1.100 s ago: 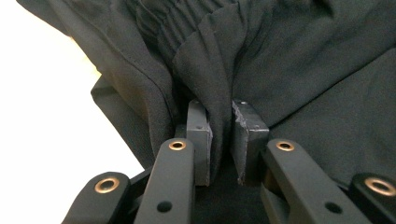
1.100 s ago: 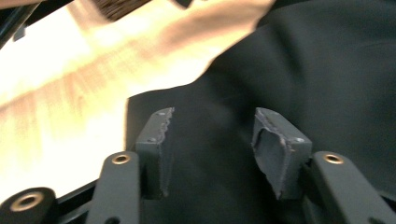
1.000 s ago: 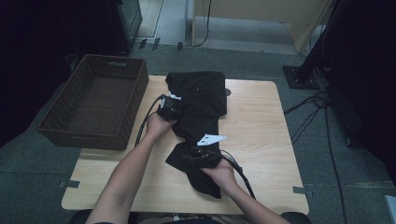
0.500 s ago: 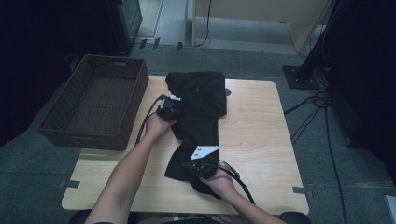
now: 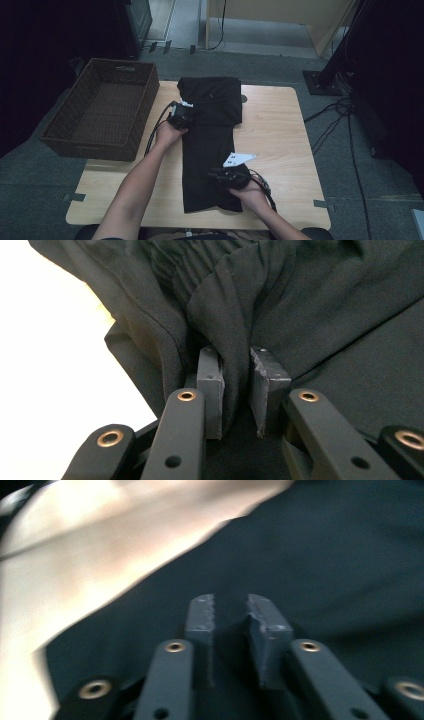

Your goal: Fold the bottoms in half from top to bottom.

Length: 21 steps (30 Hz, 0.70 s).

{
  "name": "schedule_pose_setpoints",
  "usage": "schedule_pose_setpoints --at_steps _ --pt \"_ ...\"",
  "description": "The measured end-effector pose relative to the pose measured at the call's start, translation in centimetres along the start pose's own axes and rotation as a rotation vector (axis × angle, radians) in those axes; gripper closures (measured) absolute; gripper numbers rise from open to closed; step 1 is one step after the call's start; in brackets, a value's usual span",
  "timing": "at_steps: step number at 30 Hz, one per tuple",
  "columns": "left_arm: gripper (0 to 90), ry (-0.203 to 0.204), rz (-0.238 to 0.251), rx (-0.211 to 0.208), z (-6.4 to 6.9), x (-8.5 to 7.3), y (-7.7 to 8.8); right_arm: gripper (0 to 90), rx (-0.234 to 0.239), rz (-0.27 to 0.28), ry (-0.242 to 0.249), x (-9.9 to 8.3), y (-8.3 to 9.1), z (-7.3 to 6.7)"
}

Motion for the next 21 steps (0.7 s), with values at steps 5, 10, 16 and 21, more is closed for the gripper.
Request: schedule_pose_setpoints --at_steps 5,10,16,21 --pt "77.1 0.004 0.001 -0.008 0.0 0.0 0.0 58.1 -0.131 0.021 -0.070 -0.1 -0.3 3.9" --pt "77.0 0.002 0.002 -0.006 0.0 -0.1 0.1 49.2 -0.221 0.021 -0.114 -0.7 -0.5 5.8" --pt "76.8 -0.001 0.007 -0.008 -0.1 -0.2 0.1 68.2 -0.199 -0.010 -0.086 -1.2 -1.5 5.7" --pt "76.6 -0.002 0.009 -0.007 -0.1 -0.2 0.1 89.2 -0.182 -0.076 -0.082 -1.7 0.0 5.0"
Point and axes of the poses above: each handheld gripper's, and its own axes: y roughly backward along the jaws, x roughly out of its top, z roughly to its right, the point moved 7 cm from there along -y, roughly forward along the jaws, and after that the axes turned 10 degrees about -x, right-handed, at the moved point
